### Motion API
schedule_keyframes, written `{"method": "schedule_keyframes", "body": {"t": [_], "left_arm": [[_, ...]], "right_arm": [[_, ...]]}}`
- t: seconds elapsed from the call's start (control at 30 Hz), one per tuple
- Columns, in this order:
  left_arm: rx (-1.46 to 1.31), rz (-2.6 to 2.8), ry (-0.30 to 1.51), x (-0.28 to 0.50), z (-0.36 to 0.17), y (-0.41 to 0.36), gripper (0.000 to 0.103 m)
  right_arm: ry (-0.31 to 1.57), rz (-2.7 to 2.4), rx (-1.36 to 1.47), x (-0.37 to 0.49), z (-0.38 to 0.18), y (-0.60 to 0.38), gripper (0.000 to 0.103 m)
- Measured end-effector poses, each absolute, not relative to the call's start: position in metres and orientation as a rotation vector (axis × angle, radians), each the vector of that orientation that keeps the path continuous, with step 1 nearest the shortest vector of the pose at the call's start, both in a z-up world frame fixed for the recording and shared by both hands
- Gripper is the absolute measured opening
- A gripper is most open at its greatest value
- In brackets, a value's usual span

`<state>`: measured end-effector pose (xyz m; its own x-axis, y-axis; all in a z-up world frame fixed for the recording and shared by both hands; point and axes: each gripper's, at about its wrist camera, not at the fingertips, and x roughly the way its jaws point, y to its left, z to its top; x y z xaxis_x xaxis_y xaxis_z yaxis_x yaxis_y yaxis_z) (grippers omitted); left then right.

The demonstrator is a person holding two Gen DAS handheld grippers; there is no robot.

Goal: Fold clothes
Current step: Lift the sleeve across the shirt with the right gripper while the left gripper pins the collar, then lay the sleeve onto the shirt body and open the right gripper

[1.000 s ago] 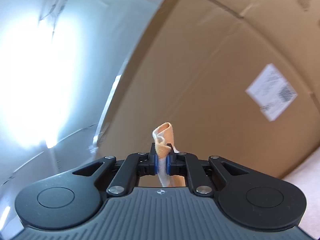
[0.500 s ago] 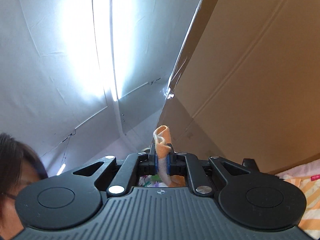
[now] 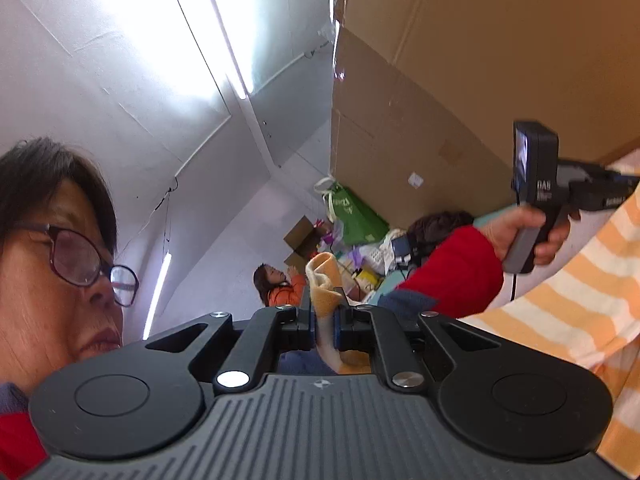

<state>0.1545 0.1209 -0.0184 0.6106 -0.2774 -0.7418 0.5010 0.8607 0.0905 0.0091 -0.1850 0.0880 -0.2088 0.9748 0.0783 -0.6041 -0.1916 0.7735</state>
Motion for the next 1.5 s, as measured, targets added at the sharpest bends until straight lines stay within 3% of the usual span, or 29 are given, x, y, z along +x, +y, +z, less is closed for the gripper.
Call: {"method": "schedule_keyframes", "body": {"t": [0.27,0.67,0.77,0.8,0.83,1.07,1.27,1.33,1.4,1.5], "left_arm": [[0.294,-0.432,0.789,0.153,-0.018,0.12,0.011],[0.332,-0.393,0.78,0.149,-0.017,0.113,0.014],[0.338,-0.361,0.772,0.149,-0.018,0.114,0.026],[0.342,-0.341,0.766,0.149,-0.018,0.115,0.042],[0.346,-0.321,0.76,0.149,-0.019,0.117,0.047],[0.308,-0.322,0.769,0.15,-0.017,0.122,0.046],[0.294,-0.305,0.762,0.147,-0.017,0.121,0.047],[0.292,-0.294,0.76,0.147,-0.017,0.12,0.047],[0.292,-0.289,0.757,0.142,-0.014,0.121,0.048],[0.293,-0.279,0.724,0.129,-0.003,0.129,0.059]], "right_arm": [[0.923,1.7,0.427,-0.023,0.046,-0.165,0.009],[1.061,1.678,0.061,-0.062,0.002,-0.151,0.01],[1.07,1.633,0.065,-0.063,-0.003,-0.149,0.01],[1.065,1.631,0.079,-0.064,-0.003,-0.148,0.01],[1.054,1.637,0.094,-0.066,0.0,-0.148,0.01],[0.898,1.748,0.115,-0.079,0.038,-0.149,0.011],[1.077,1.667,0.056,-0.073,-0.015,-0.137,0.011],[1.111,1.662,0.096,-0.07,-0.027,-0.138,0.014],[1.151,1.653,0.124,-0.068,-0.033,-0.139,0.026],[1.145,1.678,0.145,-0.069,-0.021,-0.152,0.043]]}}
